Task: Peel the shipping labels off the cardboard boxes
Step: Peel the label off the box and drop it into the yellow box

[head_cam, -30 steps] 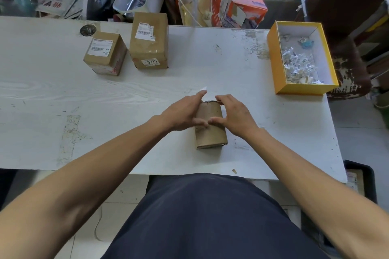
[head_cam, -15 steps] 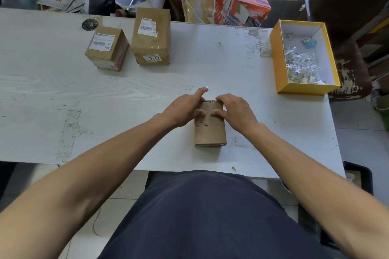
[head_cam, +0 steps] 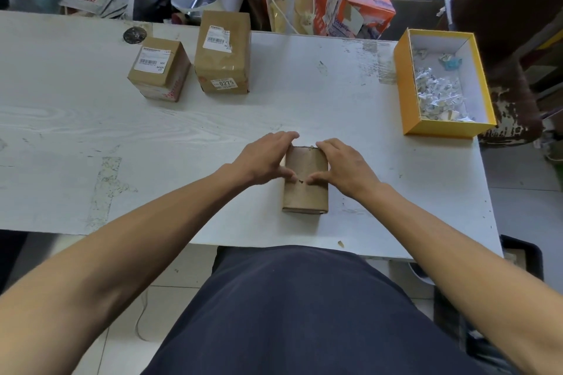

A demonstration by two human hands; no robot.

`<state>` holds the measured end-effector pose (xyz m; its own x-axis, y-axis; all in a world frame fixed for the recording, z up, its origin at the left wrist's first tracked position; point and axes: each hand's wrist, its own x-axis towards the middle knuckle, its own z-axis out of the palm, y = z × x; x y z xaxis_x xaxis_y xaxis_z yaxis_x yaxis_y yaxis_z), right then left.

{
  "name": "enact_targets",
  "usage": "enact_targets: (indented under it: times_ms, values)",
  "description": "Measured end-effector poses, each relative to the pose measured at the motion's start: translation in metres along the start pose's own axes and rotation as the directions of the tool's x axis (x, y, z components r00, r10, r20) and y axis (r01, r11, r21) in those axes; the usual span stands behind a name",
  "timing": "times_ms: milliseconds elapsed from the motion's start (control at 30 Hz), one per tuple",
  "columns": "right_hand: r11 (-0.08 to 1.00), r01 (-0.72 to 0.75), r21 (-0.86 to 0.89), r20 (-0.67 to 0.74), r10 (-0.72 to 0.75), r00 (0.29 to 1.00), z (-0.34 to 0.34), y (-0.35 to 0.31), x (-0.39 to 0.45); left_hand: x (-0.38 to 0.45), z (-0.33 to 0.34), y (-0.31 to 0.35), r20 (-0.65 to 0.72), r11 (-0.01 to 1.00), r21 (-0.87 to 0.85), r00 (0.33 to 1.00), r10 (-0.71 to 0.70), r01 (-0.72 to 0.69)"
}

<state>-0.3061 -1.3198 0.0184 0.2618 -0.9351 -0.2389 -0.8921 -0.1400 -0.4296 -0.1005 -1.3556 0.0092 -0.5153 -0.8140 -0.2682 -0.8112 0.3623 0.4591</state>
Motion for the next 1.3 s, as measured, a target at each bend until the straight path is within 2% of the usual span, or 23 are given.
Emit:
enact_targets:
  times_ms: [100,200,300,433,567,667,833,1167,1300]
  values:
    - [1.000,-0.013,-0.021,-0.067,0.011,0.998,-0.006,0.000,0.010,0.015,-0.004,0.000,-0.044,0.999,-0.025,0.998,-0.035,0.034]
    - [0.999,-0.047,0.022,-0.117,0.049,0.992,-0.012,-0.001,0.021,0.022,-0.007,-0.002,-0.022,0.991,-0.112,0.996,-0.081,0.078]
    - [0.995,-0.086,0.041,-0.146,0.091,0.985,-0.016,0.003,0.035,0.024,-0.012,-0.007,-0.024,0.991,-0.093,0.995,-0.093,0.091]
    - [0.995,-0.101,0.007,-0.095,0.101,0.990,-0.025,0.005,0.049,0.027,-0.017,-0.010,-0.096,0.997,-0.025,0.993,-0.072,0.070]
    - [0.996,-0.083,0.042,-0.040,0.085,0.996,-0.038,-0.008,0.059,0.038,-0.024,-0.001,-0.174,0.996,-0.061,0.982,-0.075,0.065]
    - [0.995,-0.068,0.078,-0.059,0.072,0.996,-0.047,-0.019,0.066,0.047,-0.036,0.008,-0.218,0.996,-0.056,0.973,-0.080,0.070]
    - [0.999,-0.038,0.016,-0.069,0.039,0.997,-0.061,-0.031,0.074,0.055,-0.051,0.013,-0.267,0.995,-0.028,0.958,-0.104,0.101]
    - [0.987,0.014,-0.157,-0.051,-0.022,0.998,-0.071,-0.034,0.081,0.056,-0.060,0.019,-0.200,0.992,0.030,0.974,-0.110,0.118]
    - [0.993,-0.019,-0.114,0.013,0.020,1.000,-0.064,-0.033,0.080,0.055,-0.058,0.022,-0.235,0.990,-0.088,0.964,-0.126,0.108]
